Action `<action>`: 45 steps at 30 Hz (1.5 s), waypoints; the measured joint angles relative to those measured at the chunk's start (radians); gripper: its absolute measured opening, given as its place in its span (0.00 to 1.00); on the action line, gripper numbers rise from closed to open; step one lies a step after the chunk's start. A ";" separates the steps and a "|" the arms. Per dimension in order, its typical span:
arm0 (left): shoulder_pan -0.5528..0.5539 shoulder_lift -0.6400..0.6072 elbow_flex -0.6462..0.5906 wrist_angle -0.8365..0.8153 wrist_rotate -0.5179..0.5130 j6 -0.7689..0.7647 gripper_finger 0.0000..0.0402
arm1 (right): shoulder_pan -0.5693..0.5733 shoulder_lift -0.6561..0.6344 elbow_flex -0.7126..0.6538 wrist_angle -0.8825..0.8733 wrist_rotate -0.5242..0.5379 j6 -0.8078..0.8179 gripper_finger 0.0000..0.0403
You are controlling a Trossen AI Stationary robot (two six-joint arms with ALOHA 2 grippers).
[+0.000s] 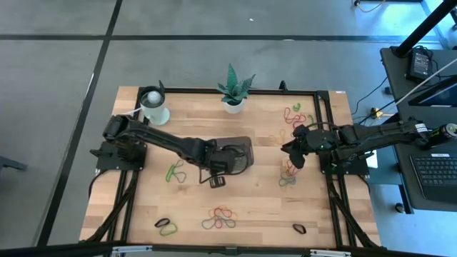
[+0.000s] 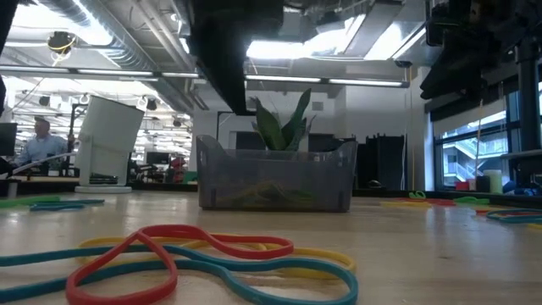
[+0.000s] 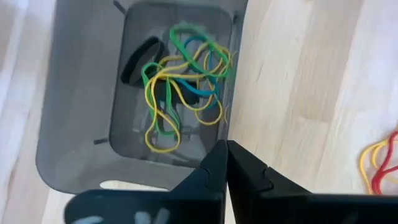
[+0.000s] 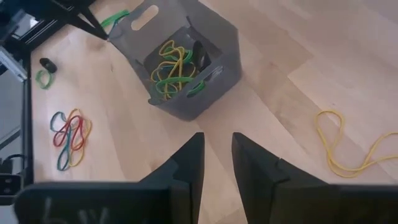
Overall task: Pick and place rubber bands into bin
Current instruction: Put the black rubber band into the black bin
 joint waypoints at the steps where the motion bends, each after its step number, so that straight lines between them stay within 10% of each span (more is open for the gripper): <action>1: -0.002 -0.030 -0.034 0.026 -0.001 0.001 0.00 | 0.000 0.000 0.000 0.008 0.002 0.007 0.21; 11: -0.053 -0.480 -0.510 0.309 -0.036 -0.034 0.00 | 0.095 0.179 0.091 0.133 -0.007 0.155 0.02; 19: -0.077 -0.793 -0.791 0.421 -0.034 -0.069 0.00 | 0.245 0.568 0.478 -0.309 -0.024 0.301 0.01; 34: -0.100 -0.960 -0.855 0.419 0.033 0.056 0.00 | 0.618 0.900 0.700 -0.538 -0.353 0.897 0.16; 45: -0.100 -0.959 -0.855 0.412 0.054 0.081 0.00 | 0.786 1.018 0.700 -0.489 -0.412 0.949 0.34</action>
